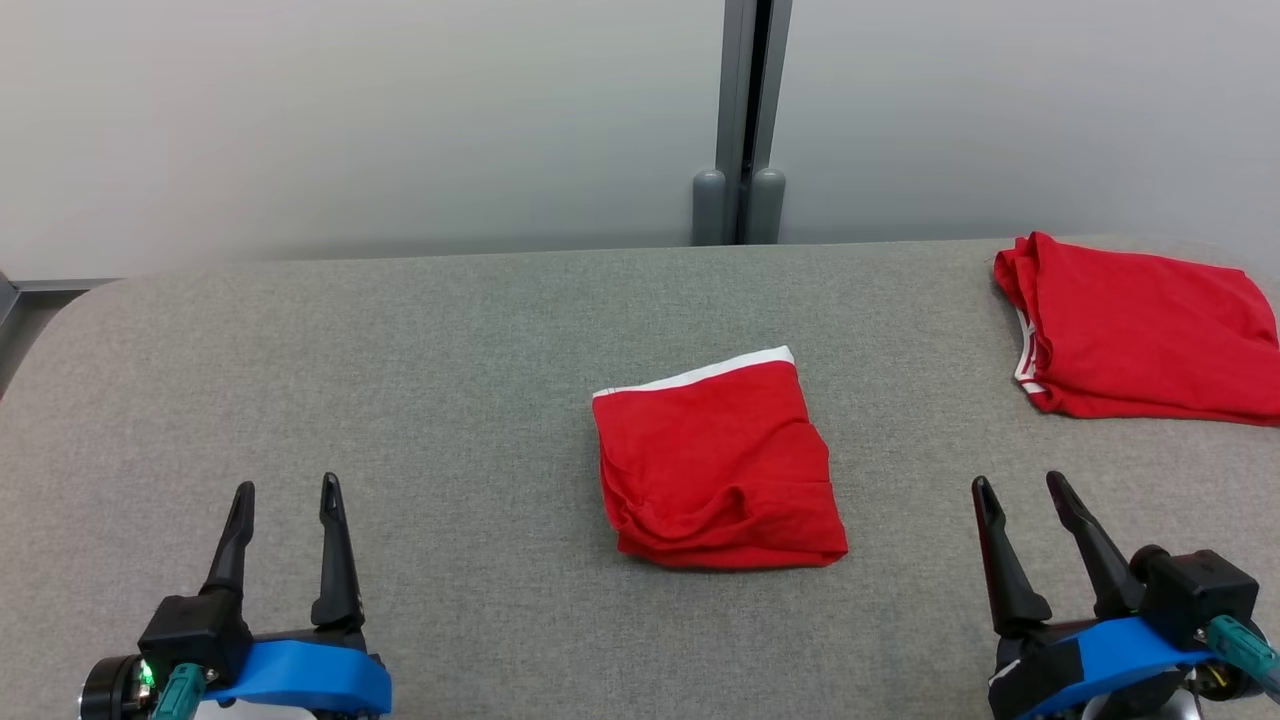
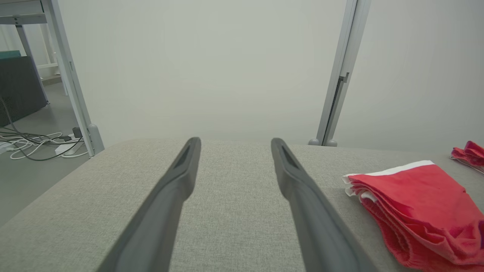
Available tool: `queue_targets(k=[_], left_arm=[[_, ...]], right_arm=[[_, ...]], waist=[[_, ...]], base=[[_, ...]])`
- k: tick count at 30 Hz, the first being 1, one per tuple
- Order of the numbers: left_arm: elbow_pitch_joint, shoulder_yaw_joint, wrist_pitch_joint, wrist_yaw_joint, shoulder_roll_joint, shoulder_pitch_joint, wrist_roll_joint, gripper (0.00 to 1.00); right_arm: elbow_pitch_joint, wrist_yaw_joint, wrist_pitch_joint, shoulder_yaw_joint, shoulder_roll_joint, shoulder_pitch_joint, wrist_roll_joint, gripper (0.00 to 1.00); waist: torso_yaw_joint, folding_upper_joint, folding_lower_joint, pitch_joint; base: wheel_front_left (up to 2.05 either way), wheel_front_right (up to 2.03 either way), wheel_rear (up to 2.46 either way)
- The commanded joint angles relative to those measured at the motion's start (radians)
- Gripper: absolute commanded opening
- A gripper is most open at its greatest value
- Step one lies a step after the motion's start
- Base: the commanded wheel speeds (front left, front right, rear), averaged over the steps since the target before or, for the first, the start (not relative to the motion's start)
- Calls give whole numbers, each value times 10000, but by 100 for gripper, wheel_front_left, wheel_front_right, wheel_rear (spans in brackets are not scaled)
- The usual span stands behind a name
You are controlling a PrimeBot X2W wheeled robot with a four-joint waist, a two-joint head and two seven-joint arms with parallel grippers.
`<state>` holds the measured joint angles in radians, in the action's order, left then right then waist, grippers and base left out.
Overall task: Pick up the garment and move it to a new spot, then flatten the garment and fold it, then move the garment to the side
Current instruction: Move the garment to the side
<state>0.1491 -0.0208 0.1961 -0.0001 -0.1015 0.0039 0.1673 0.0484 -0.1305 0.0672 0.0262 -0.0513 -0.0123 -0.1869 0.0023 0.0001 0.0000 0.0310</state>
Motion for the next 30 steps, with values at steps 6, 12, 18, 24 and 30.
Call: queue_targets(k=[6, 12, 18, 24, 30], left_arm=[[-23, -61, 5, 90, -112, 100, 83, 100], [-74, -105, 27, 117, -121, -56, 130, 100], [-48, -203, 56, 97, -119, -356, 161, 100], [48, -351, 140, 109, -43, -600, 209, 100], [224, -477, 260, 86, 29, -892, 254, 100]], right_arm=[[176, -5, 3, 52, 12, 259, 3, 100], [527, -5, 27, -211, 12, 1165, 133, 100], [1072, -5, -324, -791, 9, 2741, 351, 100], [2053, -4, -713, -825, 6, 3948, 625, 100], [3424, -4, -809, -512, -32, 4304, 925, 100]], waist=[[6, -1, 0, -33], [99, -1, 0, 96], [376, -1, 0, 378], [826, -1, 0, 741], [1386, -1, 0, 1179]], base=[[0, 0, 0], [0, 0, 0], [0, 0, 0], [0, 0, 0], [0, 0, 0]])
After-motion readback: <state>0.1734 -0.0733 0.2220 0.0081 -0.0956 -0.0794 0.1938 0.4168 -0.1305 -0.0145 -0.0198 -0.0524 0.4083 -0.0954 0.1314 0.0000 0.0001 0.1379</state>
